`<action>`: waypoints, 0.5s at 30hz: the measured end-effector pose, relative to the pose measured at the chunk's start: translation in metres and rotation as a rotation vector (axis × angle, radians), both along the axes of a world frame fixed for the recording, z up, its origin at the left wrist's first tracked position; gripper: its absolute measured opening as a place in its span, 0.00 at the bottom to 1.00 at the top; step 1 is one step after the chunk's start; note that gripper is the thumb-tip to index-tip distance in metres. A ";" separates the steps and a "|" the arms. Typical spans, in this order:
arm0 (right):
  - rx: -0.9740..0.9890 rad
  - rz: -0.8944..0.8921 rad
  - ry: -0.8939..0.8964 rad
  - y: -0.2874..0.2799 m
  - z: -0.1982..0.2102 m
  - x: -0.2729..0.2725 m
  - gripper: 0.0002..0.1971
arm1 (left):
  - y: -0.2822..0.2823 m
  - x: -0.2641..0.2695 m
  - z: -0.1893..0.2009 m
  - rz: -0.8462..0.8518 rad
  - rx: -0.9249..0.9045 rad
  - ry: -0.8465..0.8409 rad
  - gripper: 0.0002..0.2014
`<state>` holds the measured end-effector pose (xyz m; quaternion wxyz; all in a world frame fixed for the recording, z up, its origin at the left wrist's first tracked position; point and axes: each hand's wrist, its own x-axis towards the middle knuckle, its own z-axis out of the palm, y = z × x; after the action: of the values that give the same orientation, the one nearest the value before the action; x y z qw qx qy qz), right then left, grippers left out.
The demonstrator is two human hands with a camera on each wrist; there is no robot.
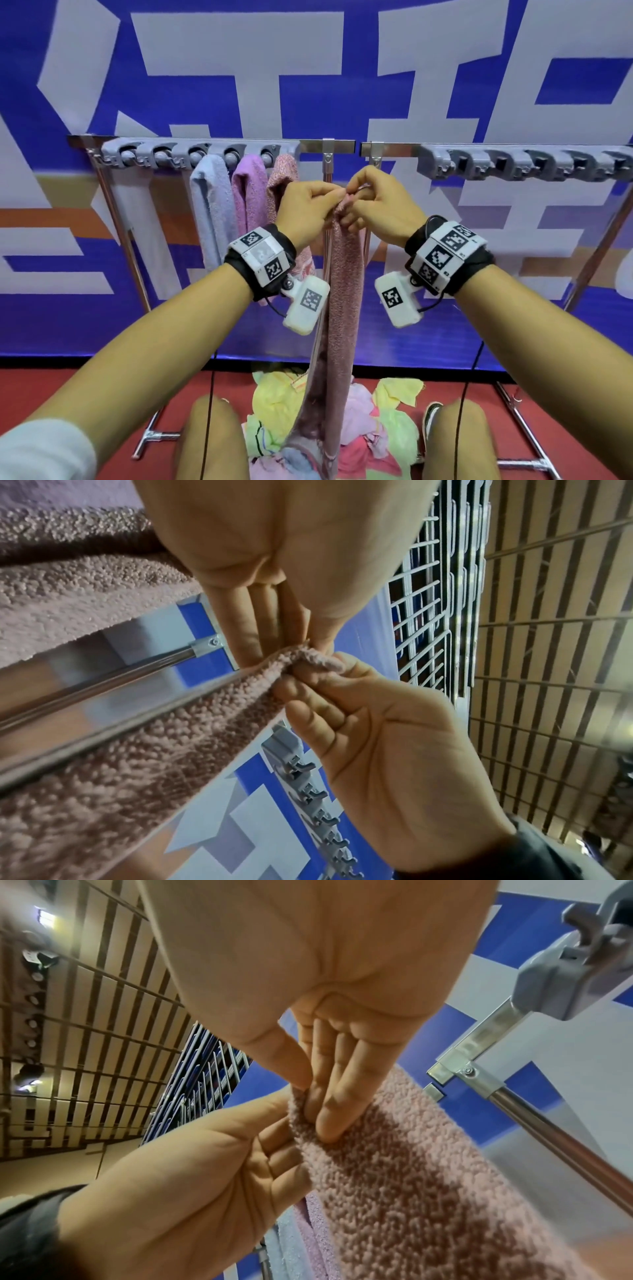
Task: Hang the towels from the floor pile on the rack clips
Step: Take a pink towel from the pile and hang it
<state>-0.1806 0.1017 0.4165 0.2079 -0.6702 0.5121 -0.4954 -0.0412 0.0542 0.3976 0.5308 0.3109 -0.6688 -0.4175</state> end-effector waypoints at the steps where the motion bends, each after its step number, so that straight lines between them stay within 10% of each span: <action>1: -0.007 0.008 0.029 0.000 0.000 -0.001 0.11 | 0.001 0.001 0.000 -0.009 -0.017 -0.014 0.07; 15: -0.172 -0.223 0.177 -0.006 -0.014 -0.022 0.16 | 0.005 0.003 -0.004 -0.081 -0.094 -0.026 0.06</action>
<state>-0.2028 0.0953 0.4028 0.0476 -0.6657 0.5553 -0.4962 -0.0381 0.0593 0.3938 0.5186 0.2634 -0.7067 -0.4027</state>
